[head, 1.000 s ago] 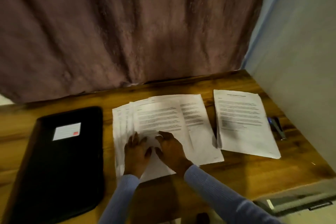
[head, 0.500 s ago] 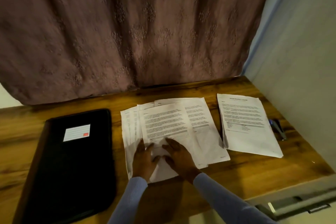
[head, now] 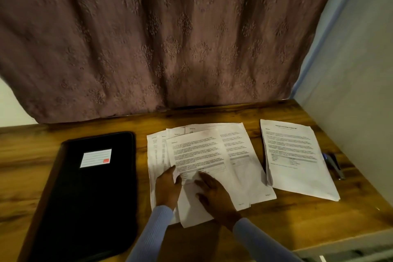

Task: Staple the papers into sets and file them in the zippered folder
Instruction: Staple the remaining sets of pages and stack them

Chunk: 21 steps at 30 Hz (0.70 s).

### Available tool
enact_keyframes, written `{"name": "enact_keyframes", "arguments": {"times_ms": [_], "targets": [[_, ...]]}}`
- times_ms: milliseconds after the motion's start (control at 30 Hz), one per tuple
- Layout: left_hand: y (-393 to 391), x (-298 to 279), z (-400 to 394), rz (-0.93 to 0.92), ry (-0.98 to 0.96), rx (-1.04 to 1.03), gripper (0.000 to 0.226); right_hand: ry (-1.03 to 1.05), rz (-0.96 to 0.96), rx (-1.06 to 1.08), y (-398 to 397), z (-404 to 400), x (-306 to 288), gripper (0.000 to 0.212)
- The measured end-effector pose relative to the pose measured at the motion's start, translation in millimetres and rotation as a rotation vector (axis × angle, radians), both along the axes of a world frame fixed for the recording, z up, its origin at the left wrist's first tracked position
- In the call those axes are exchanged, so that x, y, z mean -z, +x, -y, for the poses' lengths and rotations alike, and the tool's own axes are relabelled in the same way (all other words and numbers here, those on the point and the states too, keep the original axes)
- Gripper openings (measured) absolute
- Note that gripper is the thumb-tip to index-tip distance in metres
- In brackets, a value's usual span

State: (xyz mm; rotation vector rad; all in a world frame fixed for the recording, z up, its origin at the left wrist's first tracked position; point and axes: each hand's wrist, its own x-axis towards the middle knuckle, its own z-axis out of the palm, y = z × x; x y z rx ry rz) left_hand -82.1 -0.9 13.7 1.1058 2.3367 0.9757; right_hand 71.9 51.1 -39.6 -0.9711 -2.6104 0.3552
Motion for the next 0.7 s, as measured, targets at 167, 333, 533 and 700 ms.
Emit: {"name": "enact_keyframes", "arguments": {"times_ms": [167,333,533,700], "targets": [[-3.6,-0.7,-3.3,0.003,0.079,-0.088,0.022,-0.021,-0.027,0.012,-1.6,1.4,0.8,0.051],[-0.1,-4.6,-10.9,0.118,0.06,-0.135,0.027,0.0,-0.006,0.047,-2.4,3.7,-12.2,0.043],[-1.8,6.9,-16.8,0.11,0.044,-0.126,0.031,-0.035,-0.031,0.078,-2.7,6.7,-7.5,0.048],[3.1,-2.9,-20.8,0.146,0.167,-0.19,0.036,-0.027,-0.045,0.1,-4.7,4.5,-8.4,0.065]]}}
